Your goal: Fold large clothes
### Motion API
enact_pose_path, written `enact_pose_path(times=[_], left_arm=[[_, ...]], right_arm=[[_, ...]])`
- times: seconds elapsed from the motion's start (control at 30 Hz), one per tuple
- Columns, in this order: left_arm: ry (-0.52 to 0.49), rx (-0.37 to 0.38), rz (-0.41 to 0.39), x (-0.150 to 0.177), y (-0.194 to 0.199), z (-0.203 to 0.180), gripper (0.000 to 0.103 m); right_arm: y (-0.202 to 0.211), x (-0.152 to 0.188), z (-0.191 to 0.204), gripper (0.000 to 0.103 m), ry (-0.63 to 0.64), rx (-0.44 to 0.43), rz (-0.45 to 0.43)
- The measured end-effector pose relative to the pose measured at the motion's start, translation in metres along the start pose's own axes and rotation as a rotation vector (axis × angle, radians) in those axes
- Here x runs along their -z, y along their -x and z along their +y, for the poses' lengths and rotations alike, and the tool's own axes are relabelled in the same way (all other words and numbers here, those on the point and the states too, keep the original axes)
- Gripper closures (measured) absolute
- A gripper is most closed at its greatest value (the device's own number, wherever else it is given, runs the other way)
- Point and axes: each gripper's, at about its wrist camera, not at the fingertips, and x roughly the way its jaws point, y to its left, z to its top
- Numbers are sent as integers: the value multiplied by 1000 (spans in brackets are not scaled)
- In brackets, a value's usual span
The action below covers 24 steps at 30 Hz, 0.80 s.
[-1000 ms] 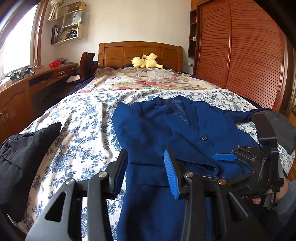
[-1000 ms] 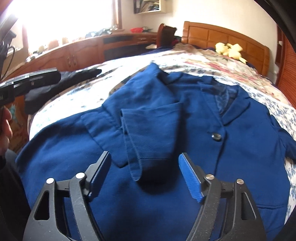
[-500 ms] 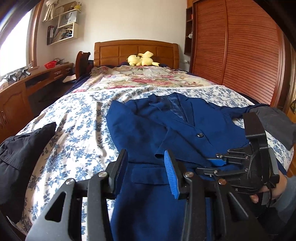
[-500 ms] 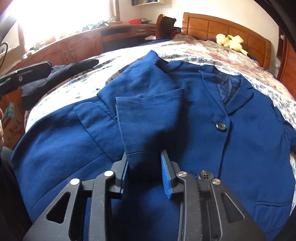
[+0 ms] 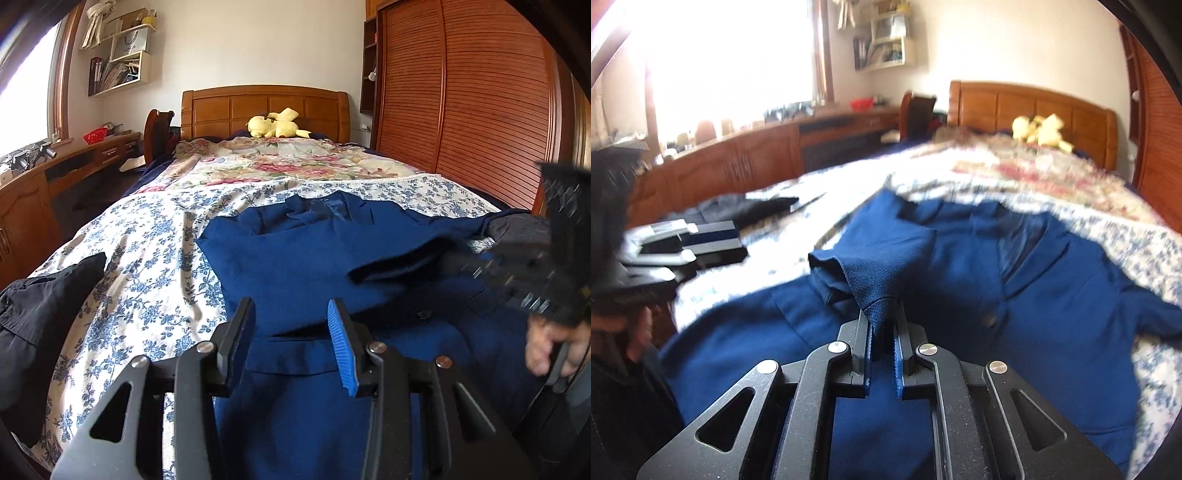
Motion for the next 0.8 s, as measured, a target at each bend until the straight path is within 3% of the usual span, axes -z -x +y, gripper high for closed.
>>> enact_pose_path(times=[0.33, 0.57, 0.8], left_arm=[[-6, 13, -12, -4, 2, -11, 64], [-30, 26, 5, -6, -7, -23, 64], [-64, 42, 14, -12, -15, -45, 64]], right_arm=[[54, -7, -28, 97, 13, 161, -77], [57, 30, -45, 97, -17, 215, 7], [37, 81, -69, 96, -131, 177, 139]])
